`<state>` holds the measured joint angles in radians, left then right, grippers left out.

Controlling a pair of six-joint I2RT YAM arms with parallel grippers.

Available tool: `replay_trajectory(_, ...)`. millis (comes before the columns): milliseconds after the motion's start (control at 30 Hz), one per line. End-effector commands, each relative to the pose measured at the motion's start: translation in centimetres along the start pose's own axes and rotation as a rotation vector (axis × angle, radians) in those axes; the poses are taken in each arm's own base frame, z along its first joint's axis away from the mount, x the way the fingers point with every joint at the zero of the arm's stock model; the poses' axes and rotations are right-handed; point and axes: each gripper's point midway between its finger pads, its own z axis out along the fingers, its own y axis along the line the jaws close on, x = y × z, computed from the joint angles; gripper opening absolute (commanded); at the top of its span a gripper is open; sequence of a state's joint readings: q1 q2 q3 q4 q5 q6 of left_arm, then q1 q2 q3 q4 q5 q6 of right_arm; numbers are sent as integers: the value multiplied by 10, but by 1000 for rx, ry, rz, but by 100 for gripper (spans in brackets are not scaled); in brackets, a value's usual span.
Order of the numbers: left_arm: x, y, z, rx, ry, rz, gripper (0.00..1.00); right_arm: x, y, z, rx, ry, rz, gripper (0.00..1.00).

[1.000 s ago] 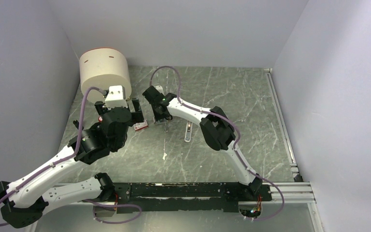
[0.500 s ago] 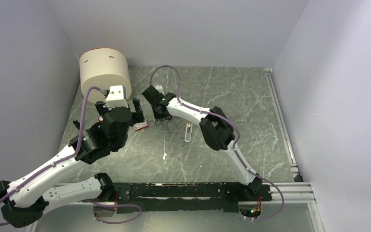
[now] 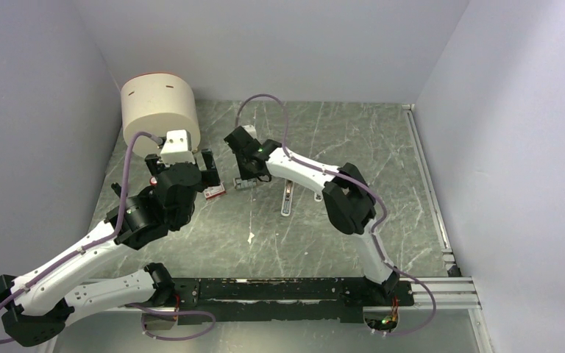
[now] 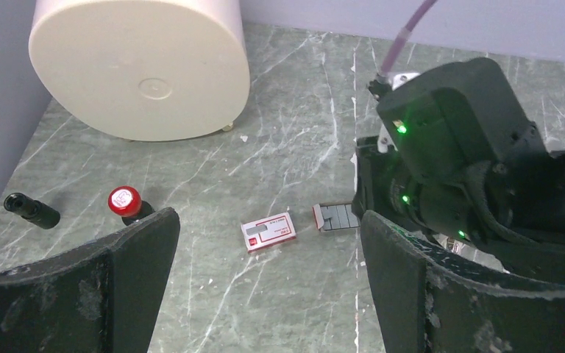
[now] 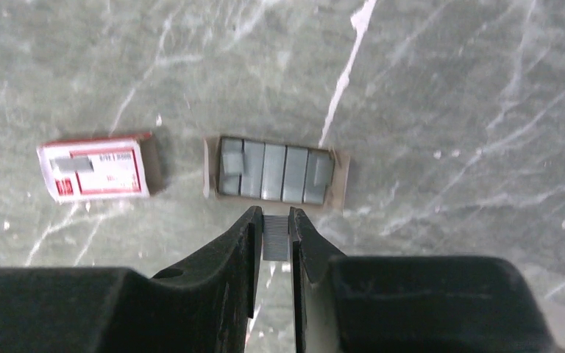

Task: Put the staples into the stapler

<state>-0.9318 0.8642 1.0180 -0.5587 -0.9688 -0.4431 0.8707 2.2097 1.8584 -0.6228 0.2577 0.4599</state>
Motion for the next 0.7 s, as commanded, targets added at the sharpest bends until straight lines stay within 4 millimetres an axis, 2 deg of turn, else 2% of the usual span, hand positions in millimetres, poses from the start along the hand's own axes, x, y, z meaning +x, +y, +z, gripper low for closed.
replay_trajectory(0, -1, 2, 1, -11, -8, -22, 97, 20, 2, -16, -47, 30, 35, 23)
replay_trajectory(200, -3, 1, 0, -1, -12, -28, 97, 77, 6, -22, -57, 146, 23, 24)
replay_trajectory(300, -3, -1, 1, -1, -12, -20, 97, 98, 5, -23, -47, 190, 21, 24)
replay_trajectory(533, -1, -1, 2, -9, 0, -15, 97, 122, -4, -22, -5, 261, -13, 24)
replay_trajectory(667, -2, 2, 0, -11, -8, -23, 97, 126, -9, -21, 26, 290, -34, 34)
